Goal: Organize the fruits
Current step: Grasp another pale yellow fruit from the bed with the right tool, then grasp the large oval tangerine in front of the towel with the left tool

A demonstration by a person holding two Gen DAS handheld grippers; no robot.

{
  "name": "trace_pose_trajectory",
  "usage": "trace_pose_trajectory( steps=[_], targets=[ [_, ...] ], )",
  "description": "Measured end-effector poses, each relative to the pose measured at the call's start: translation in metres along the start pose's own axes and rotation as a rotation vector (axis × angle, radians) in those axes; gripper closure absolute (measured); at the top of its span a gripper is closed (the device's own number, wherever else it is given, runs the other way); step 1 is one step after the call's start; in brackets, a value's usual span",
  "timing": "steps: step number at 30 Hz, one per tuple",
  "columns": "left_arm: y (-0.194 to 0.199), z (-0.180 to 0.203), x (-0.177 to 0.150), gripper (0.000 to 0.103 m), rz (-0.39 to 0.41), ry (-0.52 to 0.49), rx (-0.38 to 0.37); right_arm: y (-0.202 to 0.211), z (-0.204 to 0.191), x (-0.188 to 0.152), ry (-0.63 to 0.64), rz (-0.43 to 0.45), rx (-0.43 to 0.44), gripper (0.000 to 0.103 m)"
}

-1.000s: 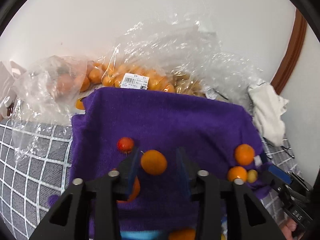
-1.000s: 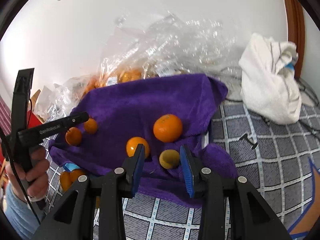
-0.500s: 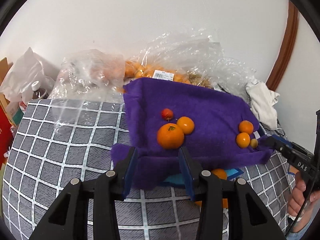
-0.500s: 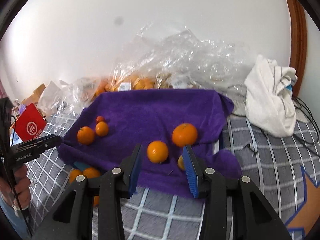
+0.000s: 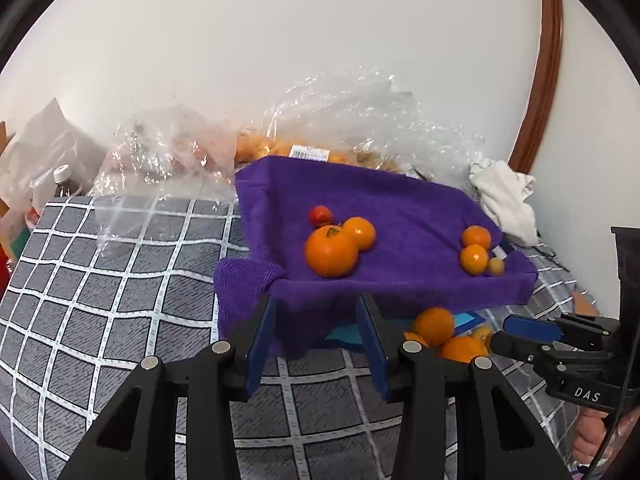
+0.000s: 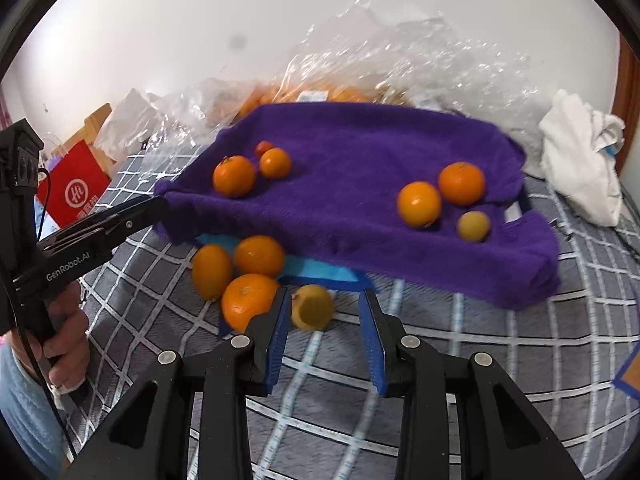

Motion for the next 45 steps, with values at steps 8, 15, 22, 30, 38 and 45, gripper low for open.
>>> trace_pose_trajectory(
  steps=[8, 15, 22, 30, 38, 45],
  targets=[
    [-0.004, -0.018, -0.003, 0.063, -0.019, 0.103, 0.009, -0.018, -0.005, -0.004, 0.015, -0.05, -0.011, 0.071],
    [-0.008, -0.024, -0.006, 0.063, -0.04, 0.138, 0.009, -0.024, -0.002, 0.004, -0.01, -0.034, -0.034, 0.076],
    [-0.011, -0.014, -0.01, 0.063, -0.073, 0.191, -0.128, 0.002, 0.037, 0.003, -0.022, 0.041, -0.14, 0.076],
    [-0.013, 0.01, -0.013, 0.063, -0.08, 0.212, -0.288, -0.001, 0.081, -0.014, -0.096, 0.004, -0.11, 0.076],
    [-0.029, 0.032, -0.023, 0.063, -0.148, 0.138, -0.275, -0.006, 0.066, -0.021, -0.04, 0.035, -0.115, 0.076],
    [-0.041, 0.046, -0.035, 0.065, -0.219, 0.044, -0.24, -0.009, 0.069, -0.024, -0.059, 0.02, -0.106, 0.076]
  ],
)
Point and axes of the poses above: each gripper's, at about its wrist camera, not at the fingertips, and y roughly against the way its jaws point, z to its right, x to its top, the point moved 7 cm from there along -y, roughly the way its jaws point, and after that the axes turned 12 degrees about -x, right-handed, at the moved point
